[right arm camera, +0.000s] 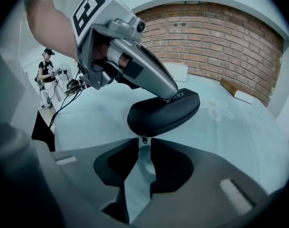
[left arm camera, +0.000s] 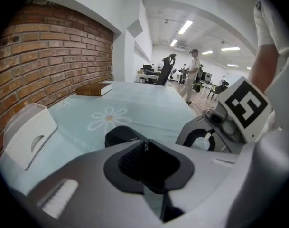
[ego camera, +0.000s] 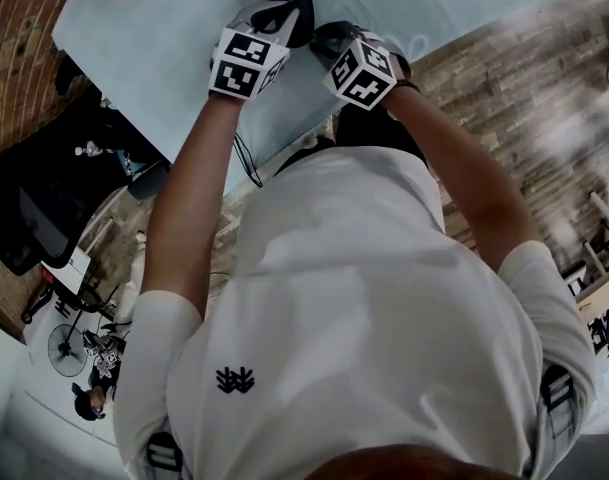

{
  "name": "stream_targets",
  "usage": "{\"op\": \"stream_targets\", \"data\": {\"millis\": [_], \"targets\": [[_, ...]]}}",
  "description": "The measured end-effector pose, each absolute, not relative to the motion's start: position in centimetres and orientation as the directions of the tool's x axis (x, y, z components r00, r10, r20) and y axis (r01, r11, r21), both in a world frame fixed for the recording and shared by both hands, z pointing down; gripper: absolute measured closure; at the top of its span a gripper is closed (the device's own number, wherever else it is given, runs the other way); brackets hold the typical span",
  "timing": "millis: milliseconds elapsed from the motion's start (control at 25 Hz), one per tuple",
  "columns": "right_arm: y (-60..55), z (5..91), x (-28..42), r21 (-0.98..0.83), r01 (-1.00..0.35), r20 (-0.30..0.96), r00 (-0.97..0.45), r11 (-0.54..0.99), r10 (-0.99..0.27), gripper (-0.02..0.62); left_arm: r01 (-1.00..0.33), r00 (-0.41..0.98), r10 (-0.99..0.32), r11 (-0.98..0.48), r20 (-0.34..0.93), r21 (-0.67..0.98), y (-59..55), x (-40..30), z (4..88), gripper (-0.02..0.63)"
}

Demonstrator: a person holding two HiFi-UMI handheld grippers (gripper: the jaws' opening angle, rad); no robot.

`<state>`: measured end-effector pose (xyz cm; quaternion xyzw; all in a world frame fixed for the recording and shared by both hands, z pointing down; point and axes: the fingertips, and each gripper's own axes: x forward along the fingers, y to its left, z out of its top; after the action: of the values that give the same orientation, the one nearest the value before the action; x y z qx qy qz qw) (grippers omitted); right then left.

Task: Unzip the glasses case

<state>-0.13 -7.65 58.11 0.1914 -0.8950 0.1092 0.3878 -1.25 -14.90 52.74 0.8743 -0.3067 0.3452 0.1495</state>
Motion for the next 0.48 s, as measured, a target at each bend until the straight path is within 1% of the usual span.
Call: {"op": "stream_targets", "data": {"millis": [240, 360, 480], "targets": [[-7.80, 58.26, -0.29, -0.050, -0.432, 0.733, -0.629, 0.900, -0.261, 0.537, -0.647, 0.574, -0.443, -0.761, 0.689, 0.050, -15.06, -1.31, 52.89, 0.548], [-7.75, 57.95, -0.23, -0.055, -0.434, 0.728, -0.634, 0.899, -0.261, 0.568, -0.651, 0.575, -0.453, -0.758, 0.681, 0.046, -15.15, -1.20, 52.87, 0.548], [-7.52, 58.17, -0.07, -0.063, -0.452, 0.729, -0.630, 0.890, -0.268, 0.568, -0.655, 0.576, -0.458, -0.754, 0.677, 0.048, -15.13, -1.21, 52.86, 0.548]]}}
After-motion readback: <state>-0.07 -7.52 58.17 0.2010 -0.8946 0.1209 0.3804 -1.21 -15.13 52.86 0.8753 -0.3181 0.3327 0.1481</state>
